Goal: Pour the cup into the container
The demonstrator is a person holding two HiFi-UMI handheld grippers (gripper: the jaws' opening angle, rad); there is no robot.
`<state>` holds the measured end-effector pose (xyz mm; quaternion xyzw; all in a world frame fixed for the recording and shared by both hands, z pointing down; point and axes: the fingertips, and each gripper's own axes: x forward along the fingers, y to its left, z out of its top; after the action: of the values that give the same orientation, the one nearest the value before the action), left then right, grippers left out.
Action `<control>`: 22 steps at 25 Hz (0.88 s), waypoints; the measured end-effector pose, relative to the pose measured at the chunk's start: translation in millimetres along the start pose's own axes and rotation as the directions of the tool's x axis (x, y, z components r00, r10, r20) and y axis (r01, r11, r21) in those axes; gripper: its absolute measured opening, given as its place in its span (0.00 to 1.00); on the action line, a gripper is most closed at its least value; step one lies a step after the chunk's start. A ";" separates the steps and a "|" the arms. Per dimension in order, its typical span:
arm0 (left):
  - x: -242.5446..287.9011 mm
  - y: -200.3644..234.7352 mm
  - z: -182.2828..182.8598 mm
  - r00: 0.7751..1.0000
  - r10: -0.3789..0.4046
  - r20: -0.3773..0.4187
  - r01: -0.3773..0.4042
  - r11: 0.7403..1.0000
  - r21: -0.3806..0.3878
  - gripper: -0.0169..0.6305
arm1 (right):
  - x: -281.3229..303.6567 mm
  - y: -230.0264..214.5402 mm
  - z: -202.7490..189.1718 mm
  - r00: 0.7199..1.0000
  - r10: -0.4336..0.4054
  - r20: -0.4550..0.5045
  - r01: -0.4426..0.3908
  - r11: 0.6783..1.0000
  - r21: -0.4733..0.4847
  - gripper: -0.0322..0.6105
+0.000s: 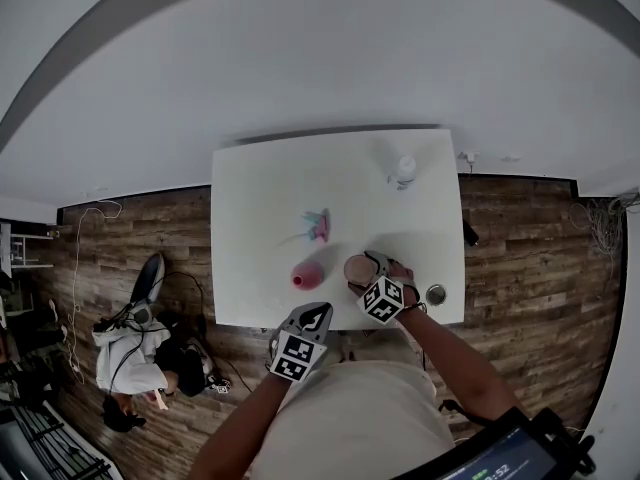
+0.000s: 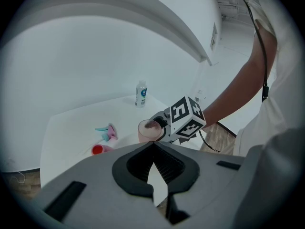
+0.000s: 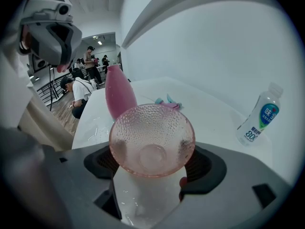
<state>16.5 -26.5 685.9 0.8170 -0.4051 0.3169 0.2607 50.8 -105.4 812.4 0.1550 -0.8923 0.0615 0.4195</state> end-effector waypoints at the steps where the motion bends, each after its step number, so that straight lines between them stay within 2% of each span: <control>1: -0.2 1.0 0.6 1.000 0.001 0.002 -0.001 1.000 0.000 0.04 | 0.3 0.8 -1.7 1.000 0.006 -0.001 -0.006 1.000 0.008 0.64; 7: -5.0 8.8 8.1 1.000 0.005 0.026 -0.005 1.000 -0.004 0.04 | -14.8 -2.8 13.9 0.997 -0.008 0.079 0.003 0.998 0.066 0.73; 15: -31.5 27.5 26.4 0.994 0.022 0.108 -0.018 0.999 -0.040 0.04 | -78.2 -14.1 60.3 0.966 -0.154 0.208 0.143 0.988 0.066 0.72; 17: -43.2 33.2 34.7 0.989 0.032 0.141 -0.024 0.998 -0.056 0.04 | -94.7 -9.5 73.9 0.959 -0.168 0.228 0.159 0.986 0.056 0.62; 19: -53.3 38.7 40.8 0.985 0.040 0.168 -0.029 0.997 -0.069 0.04 | -109.1 -1.6 88.7 0.955 -0.167 0.246 0.162 0.986 0.039 0.45; 22: -65.4 43.0 49.2 0.978 0.040 0.206 -0.026 0.997 -0.072 0.04 | -130.3 8.5 115.0 0.940 -0.183 0.287 0.183 0.983 0.027 0.35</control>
<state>-34.8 -50.6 612.8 0.8293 -0.4543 0.2200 0.2398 42.3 -95.6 638.9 0.2446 -0.9255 -0.0010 0.2891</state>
